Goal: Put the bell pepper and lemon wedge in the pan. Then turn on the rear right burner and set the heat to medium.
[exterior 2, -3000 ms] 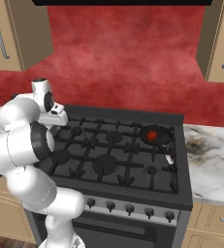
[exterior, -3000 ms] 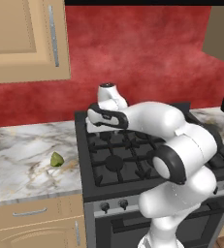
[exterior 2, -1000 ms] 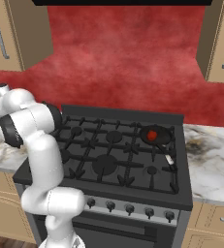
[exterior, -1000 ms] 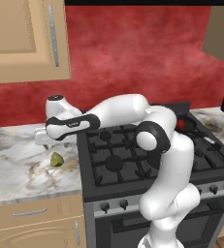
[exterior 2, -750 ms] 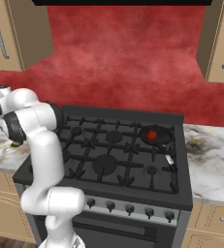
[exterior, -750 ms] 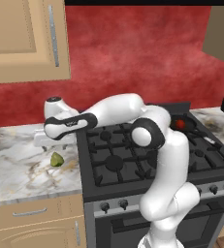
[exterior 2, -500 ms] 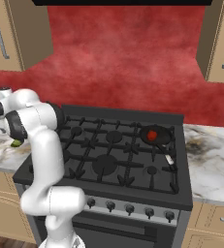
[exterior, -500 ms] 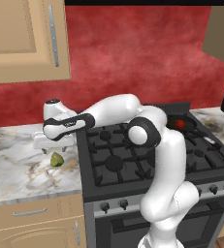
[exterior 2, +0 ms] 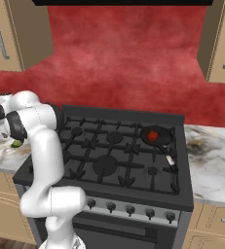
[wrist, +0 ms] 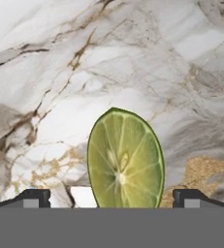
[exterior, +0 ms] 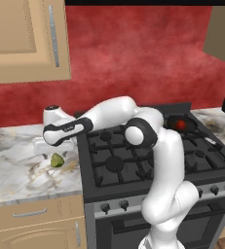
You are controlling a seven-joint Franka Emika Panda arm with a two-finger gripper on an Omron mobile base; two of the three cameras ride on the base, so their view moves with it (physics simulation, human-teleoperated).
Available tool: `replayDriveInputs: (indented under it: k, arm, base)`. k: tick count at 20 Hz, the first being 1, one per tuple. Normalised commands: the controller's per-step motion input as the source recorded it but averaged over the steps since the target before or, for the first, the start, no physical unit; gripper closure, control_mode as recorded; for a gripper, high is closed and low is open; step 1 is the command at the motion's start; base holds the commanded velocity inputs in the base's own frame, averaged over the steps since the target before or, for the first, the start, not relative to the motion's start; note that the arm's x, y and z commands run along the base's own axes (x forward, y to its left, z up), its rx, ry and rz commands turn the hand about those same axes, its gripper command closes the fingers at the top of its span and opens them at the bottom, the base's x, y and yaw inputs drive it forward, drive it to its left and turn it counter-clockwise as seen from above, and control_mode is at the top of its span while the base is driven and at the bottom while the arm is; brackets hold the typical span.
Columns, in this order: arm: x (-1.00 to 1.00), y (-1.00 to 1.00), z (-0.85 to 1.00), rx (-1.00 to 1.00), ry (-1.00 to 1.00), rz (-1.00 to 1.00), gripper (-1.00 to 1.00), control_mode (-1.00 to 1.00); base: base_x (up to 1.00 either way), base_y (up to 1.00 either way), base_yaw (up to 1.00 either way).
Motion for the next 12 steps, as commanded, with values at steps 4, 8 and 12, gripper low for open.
replayDriveInputs:
  k: [4, 8, 12]
  arm:
    - [0.00, -0.23, -0.22, 0.00, 0.00, 0.00, -1.00, -1.00]
    - [0.00, -0.20, -0.07, 0.00, 0.00, 0.00, -1.00, -1.00]
    - [0.00, 0.02, 0.00, 0.00, 0.00, 0.00, -1.00, -1.00]
  base:
    - [0.00, 0.00, 0.00]
    - [0.00, 0.00, 0.00]
    - [0.00, 0.00, 0.00]
